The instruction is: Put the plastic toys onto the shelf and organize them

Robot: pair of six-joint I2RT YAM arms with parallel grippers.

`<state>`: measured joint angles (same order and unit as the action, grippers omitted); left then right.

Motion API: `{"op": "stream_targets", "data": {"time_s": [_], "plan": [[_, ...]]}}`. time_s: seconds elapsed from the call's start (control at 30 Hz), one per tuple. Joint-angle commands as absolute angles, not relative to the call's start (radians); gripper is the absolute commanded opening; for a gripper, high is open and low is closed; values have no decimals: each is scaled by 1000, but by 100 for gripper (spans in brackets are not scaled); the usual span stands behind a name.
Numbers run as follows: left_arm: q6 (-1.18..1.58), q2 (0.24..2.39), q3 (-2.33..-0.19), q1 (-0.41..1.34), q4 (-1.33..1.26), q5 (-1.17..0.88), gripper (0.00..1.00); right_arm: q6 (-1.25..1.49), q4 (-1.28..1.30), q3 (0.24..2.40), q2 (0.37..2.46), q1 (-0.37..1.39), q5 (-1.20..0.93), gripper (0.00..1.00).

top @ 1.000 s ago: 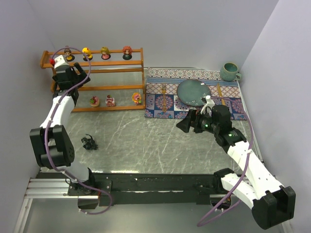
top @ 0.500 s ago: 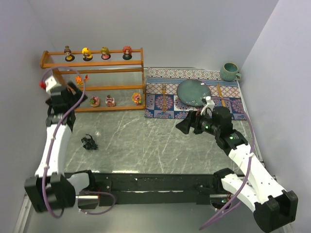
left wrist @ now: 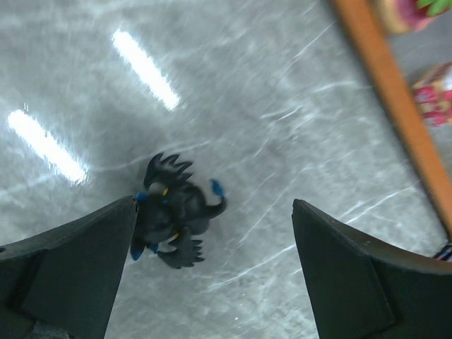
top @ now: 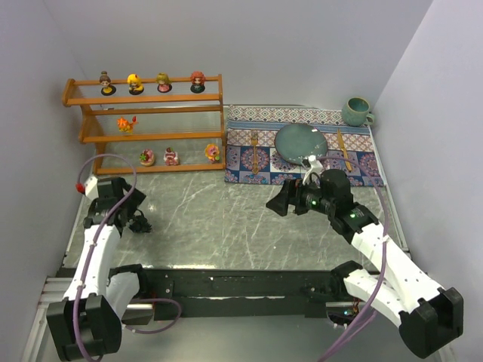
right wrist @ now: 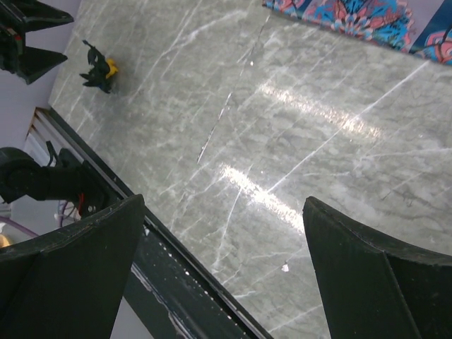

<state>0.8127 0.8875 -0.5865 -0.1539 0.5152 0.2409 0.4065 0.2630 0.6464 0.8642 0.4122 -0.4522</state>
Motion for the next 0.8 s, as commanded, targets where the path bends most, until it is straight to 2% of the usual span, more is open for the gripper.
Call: {"op": "stream_targets", "data": {"time_s": [0.0,0.37,0.67,0.77], "plan": [[871,874,-546,-158,483,224,96,413,219,638,857,428,-457,100],[841,976,-465,-138,342,8,92,408,213,641,885,451,-459,100],[879,1035,-476,46,290,-3,82,419,192,643,925,475,-457,100],[902,1037,-479,97,310,74,81,419,189,644,934,482,-453,100]]}}
